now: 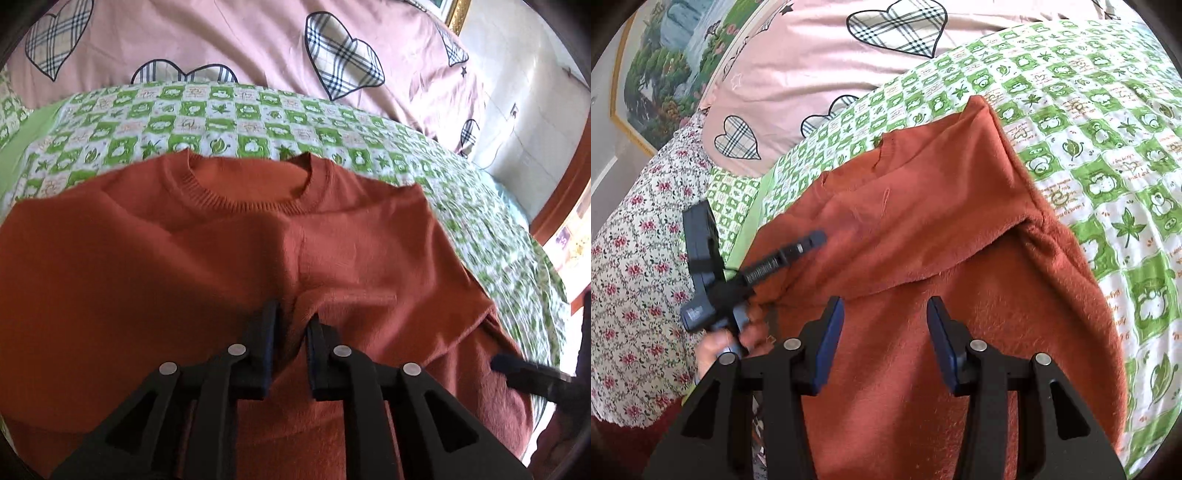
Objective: Fold small clothes
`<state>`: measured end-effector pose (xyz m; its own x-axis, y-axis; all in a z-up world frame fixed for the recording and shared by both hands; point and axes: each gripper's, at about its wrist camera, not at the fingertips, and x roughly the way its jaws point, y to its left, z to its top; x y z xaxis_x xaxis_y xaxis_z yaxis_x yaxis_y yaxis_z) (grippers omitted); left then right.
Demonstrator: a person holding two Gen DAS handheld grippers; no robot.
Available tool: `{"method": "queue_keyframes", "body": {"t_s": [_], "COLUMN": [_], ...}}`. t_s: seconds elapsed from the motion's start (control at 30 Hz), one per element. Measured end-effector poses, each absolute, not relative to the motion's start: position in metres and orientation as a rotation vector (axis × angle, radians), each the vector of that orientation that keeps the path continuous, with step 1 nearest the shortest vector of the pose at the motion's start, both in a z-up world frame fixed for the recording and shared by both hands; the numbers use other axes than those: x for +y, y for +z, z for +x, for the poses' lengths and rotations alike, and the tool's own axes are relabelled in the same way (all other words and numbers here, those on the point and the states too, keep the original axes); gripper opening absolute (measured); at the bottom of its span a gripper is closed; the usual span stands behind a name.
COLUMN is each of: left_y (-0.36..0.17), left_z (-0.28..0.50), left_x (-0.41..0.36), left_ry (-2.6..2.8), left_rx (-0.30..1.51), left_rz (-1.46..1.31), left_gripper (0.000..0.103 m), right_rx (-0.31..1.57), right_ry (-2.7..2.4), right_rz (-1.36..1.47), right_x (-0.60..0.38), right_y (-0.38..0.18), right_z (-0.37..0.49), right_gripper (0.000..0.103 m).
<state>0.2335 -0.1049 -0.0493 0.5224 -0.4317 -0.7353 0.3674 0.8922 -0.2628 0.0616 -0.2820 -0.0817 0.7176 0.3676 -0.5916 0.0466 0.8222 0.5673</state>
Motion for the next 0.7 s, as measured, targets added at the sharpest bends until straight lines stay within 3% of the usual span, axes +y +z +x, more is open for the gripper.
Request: {"method": "queue_keyframes", "body": {"t_s": [0.07,0.17,0.53,0.57,0.63,0.7], "left_y": [-0.046,-0.034,-0.032,-0.036,-0.046,-0.053], "left_z": [0.223,0.202,0.151,0.152,0.159,0.169], "left_x": [-0.097,-0.072,0.080,0.092,0.114,0.124], "left_ry": [-0.483,-0.458,-0.115,-0.077,-0.026,-0.016], "left_rx": [0.900,0.876,0.860,0.870,0.900,0.909], "left_rz": [-0.080,-0.061,-0.111,-0.127,-0.170,-0.198], "left_gripper": [0.033,0.041,0.043,0.043,0.043,0.043], "right_rx": [0.760,0.753,0.795,0.795,0.816,0.817], "right_ry": [0.200,0.211,0.237,0.243,0.218,0.200], "right_rz": [0.609,0.634,0.770,0.795,0.823,0.861], "right_x": [-0.280,-0.275,-0.254,-0.252,-0.246,-0.241], "right_y": [-0.083,-0.086,-0.105,-0.107,-0.111,-0.114], "right_z": [0.071,0.089,0.159,0.161,0.165,0.166], "right_gripper": [0.048,0.048,0.049,0.050,0.065,0.066]}}
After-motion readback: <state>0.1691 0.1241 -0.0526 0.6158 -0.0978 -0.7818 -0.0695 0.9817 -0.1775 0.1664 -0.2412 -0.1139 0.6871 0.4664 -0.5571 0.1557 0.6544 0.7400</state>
